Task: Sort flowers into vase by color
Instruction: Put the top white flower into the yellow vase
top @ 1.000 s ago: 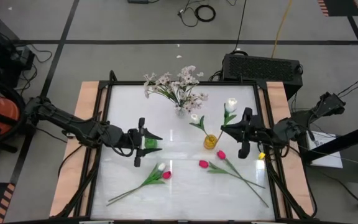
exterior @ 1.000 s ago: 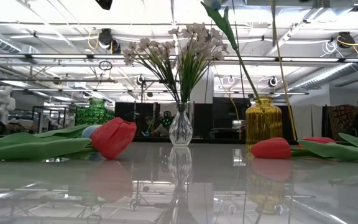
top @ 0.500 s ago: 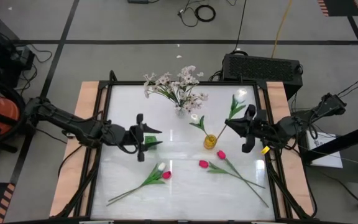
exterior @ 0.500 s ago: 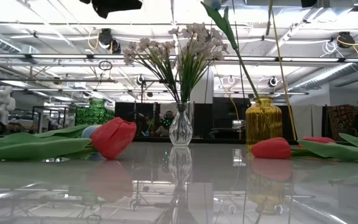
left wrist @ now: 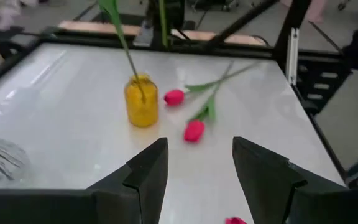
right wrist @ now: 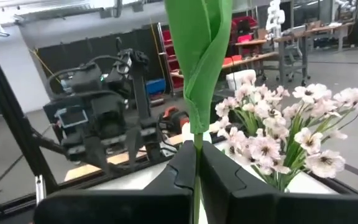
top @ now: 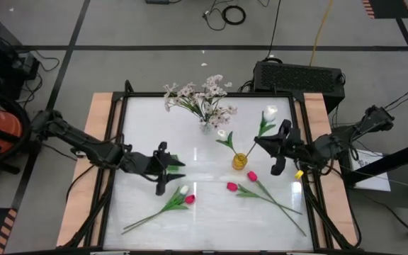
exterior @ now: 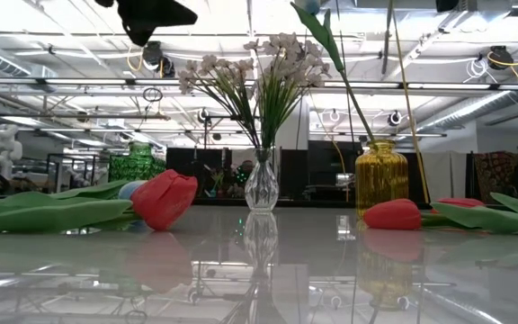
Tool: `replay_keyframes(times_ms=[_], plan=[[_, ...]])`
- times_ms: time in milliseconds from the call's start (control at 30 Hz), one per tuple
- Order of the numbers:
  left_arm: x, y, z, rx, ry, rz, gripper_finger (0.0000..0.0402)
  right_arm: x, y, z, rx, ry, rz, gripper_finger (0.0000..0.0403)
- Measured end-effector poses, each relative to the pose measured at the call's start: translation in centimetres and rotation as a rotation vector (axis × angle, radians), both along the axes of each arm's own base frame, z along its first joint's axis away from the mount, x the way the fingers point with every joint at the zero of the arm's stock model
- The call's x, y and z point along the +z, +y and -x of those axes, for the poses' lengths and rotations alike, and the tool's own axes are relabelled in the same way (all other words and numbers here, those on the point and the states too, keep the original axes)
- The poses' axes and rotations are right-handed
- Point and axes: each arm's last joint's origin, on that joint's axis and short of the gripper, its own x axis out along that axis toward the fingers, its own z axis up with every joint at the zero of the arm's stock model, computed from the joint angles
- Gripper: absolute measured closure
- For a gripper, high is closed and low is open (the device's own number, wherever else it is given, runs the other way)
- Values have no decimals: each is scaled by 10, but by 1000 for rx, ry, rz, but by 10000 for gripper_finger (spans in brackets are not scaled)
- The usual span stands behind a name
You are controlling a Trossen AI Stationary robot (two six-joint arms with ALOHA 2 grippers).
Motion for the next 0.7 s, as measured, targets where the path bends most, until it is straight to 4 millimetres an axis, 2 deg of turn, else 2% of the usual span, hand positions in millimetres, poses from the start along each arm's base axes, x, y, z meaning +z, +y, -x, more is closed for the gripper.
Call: replay_keyframes(times_ms=[200,300,367,700], plan=[[3,-6,1,-48,-32,-46,214,-3,-3,2,-74,18,-25,400],[4,-6,1,-21,-38,29,214,-7,-2,-2,-115,37,-20,400],[-2,-9,0,-11,-15,74,214,-10,-1,-5,-128,59,-8,400],[-23,-23,-7,-59,66,36,214,-31,4,-18,-241,148,-26,400]])
